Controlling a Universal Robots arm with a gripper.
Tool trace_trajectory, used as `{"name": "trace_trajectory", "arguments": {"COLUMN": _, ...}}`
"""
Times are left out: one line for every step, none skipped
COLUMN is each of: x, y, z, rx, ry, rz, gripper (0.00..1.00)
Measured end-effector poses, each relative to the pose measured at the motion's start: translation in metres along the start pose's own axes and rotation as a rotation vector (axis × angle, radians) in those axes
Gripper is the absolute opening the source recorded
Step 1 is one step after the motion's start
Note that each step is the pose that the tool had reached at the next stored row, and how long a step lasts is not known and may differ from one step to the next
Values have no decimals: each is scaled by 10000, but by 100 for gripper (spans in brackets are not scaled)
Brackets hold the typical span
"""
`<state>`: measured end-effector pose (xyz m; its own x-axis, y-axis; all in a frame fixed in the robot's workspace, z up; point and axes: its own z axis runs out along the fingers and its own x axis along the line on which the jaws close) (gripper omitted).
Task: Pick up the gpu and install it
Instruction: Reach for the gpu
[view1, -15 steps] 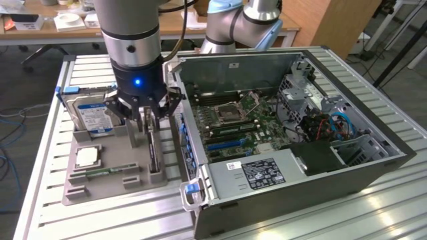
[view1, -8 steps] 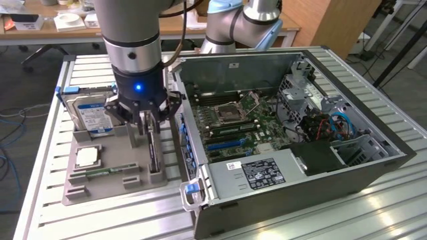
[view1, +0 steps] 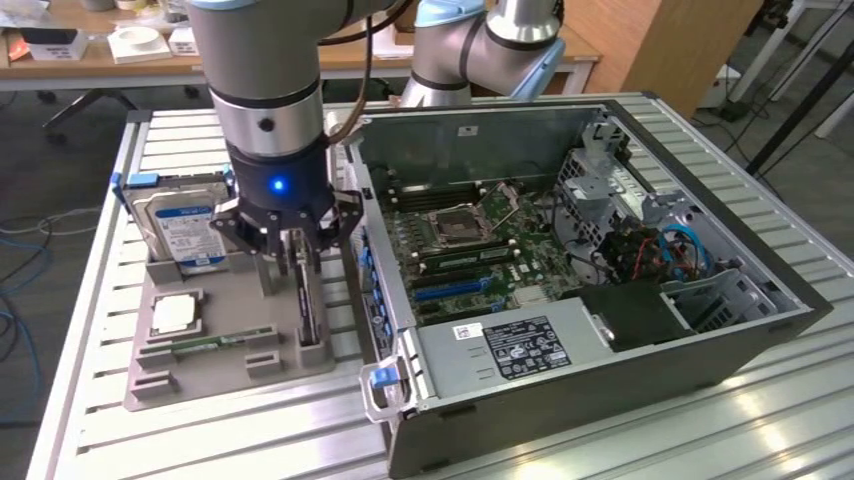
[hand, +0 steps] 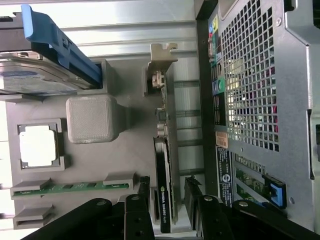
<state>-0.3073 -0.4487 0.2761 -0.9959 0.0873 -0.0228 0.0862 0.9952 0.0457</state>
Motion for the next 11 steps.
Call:
{"name": "trace_trajectory", "arguments": {"x": 0, "y": -1, "z": 11, "rx": 0, "ry": 0, "rz": 0, "gripper": 41}}
{"name": "trace_trajectory", "arguments": {"x": 0, "y": -2, "z": 23, "rx": 0, "ry": 0, "rz": 0, "gripper": 41}}
{"name": "trace_trajectory", "arguments": {"x": 1, "y": -3, "z": 33, "rx": 0, "ry": 0, "rz": 0, "gripper": 41}}
{"name": "trace_trajectory", "arguments": {"x": 1, "y": -3, "z": 43, "rx": 0, "ry": 0, "rz": 0, "gripper": 41}}
{"name": "trace_trajectory", "arguments": {"x": 1, "y": -4, "z": 54, "rx": 0, "ry": 0, "rz": 0, "gripper": 41}}
{"name": "trace_trajectory", "arguments": {"x": 1, "y": -4, "z": 64, "rx": 1, "ry": 1, "rz": 0, "gripper": 41}}
{"name": "trace_trajectory", "arguments": {"x": 2, "y": -5, "z": 72, "rx": 1, "ry": 1, "rz": 0, "gripper": 41}}
{"name": "trace_trajectory", "arguments": {"x": 2, "y": -5, "z": 74, "rx": 1, "ry": 1, "rz": 0, "gripper": 41}}
{"name": "trace_trajectory", "arguments": {"x": 2, "y": -5, "z": 74, "rx": 2, "ry": 2, "rz": 0, "gripper": 41}}
{"name": "trace_trajectory", "arguments": {"x": 2, "y": -5, "z": 74, "rx": 3, "ry": 3, "rz": 0, "gripper": 41}}
{"name": "trace_trajectory", "arguments": {"x": 2, "y": -5, "z": 74, "rx": 2, "ry": 2, "rz": 0, "gripper": 41}}
